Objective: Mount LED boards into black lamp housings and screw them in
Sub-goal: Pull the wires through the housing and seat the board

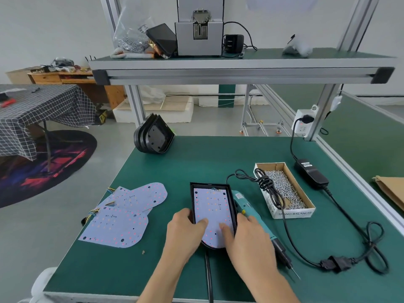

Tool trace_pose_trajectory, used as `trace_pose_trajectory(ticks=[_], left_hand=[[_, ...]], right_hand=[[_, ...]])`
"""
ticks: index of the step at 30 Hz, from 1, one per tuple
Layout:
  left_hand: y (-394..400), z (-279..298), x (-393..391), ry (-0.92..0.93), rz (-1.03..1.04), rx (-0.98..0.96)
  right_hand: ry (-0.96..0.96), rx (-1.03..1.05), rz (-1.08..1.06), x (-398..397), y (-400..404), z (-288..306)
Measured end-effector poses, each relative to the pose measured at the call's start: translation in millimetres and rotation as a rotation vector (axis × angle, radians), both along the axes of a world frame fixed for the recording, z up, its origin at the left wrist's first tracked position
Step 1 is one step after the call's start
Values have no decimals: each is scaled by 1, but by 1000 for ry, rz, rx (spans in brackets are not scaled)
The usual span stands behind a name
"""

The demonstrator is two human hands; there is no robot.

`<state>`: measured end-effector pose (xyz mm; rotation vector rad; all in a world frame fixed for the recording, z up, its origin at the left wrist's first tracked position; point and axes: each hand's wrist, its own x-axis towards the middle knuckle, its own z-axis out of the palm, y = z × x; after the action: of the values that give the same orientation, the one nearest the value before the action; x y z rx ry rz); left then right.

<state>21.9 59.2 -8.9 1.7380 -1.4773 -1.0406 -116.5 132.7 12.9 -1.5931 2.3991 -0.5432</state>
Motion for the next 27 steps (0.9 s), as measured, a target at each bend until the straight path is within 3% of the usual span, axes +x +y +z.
trace_pose_trajectory(ticks=[3, 5, 8, 12, 16, 19, 22, 25, 27], left_hand=[[-2, -2, 0, 13, -5, 2], [-2, -3, 1, 20, -6, 14], [-2, -3, 1, 23, -18, 7], [0, 0, 2, 80, -19, 42], [1, 4, 0, 69, -23, 47], [-2, 6, -1, 44, -31, 57], [-3, 4, 0, 15, -44, 61], [-3, 4, -1, -10, -47, 78], [-3, 6, -1, -9, -38, 98]], right_hand=[[172, -242, -12, -24, 9, 8], [312, -125, 0, -43, 7, 9], [300, 129, 25, -57, -5, 3], [252, 117, 59, -56, -19, -3], [-205, -124, -31, -76, -12, 2], [-627, -550, -79, -82, 5, 15], [-1186, -945, -100, -86, 21, 29], [-1660, -917, 49, -91, 31, 37], [-1748, -809, 87, -95, 37, 39]])
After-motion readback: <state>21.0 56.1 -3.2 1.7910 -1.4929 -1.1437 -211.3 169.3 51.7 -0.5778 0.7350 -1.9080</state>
